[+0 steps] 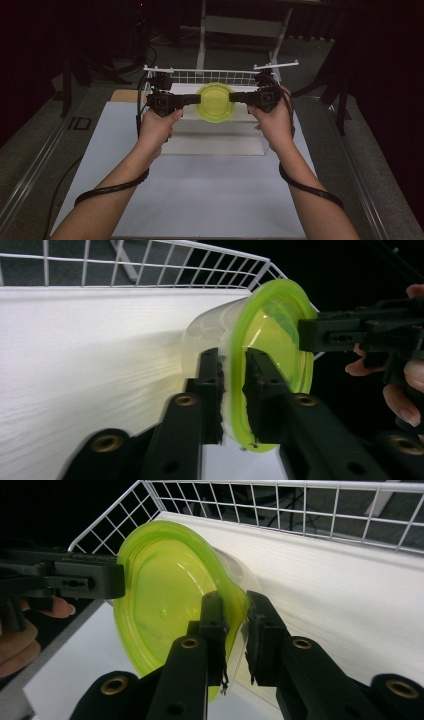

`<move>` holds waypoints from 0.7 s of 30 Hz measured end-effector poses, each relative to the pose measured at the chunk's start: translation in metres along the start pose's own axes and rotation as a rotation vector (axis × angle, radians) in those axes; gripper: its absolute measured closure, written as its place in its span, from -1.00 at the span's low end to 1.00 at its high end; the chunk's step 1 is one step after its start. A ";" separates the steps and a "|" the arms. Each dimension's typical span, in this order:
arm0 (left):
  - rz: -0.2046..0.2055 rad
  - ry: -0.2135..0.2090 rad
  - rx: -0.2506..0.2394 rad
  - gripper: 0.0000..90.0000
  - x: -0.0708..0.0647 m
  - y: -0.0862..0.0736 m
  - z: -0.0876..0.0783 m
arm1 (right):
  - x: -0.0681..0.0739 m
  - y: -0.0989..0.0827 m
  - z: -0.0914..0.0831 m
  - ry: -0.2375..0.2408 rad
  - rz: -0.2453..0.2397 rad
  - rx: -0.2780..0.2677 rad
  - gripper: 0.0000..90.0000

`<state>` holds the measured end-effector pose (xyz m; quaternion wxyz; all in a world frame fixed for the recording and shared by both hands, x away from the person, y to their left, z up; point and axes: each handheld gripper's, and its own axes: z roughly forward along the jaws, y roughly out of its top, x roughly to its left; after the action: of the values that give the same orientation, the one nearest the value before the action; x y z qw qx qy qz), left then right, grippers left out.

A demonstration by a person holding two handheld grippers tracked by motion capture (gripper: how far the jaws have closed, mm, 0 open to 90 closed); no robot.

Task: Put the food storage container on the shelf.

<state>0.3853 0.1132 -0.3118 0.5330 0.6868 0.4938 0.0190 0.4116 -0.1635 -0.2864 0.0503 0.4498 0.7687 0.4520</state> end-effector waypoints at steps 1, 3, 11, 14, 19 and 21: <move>-0.004 -0.002 0.000 0.78 0.001 0.001 0.001 | -0.001 0.001 0.001 0.001 0.004 0.003 0.76; -0.009 0.000 -0.002 0.78 0.002 0.003 0.003 | -0.002 0.002 0.001 -0.003 0.007 0.005 0.75; -0.033 0.022 -0.036 0.66 0.007 0.008 0.010 | -0.009 0.003 0.013 -0.037 0.042 -0.013 0.53; -0.033 0.039 -0.032 0.61 0.009 0.010 0.012 | -0.011 0.002 0.016 -0.036 0.053 -0.013 0.45; -0.030 0.072 -0.019 0.45 0.013 0.012 0.016 | -0.014 0.002 0.017 -0.033 0.075 -0.027 0.41; -0.026 0.081 -0.020 0.37 0.013 0.013 0.017 | -0.013 0.003 0.017 -0.037 0.069 -0.033 0.40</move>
<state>0.4095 0.1111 -0.3159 0.5196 0.6736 0.5237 0.0445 0.4292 -0.1616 -0.2982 0.0562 0.4833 0.7442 0.4577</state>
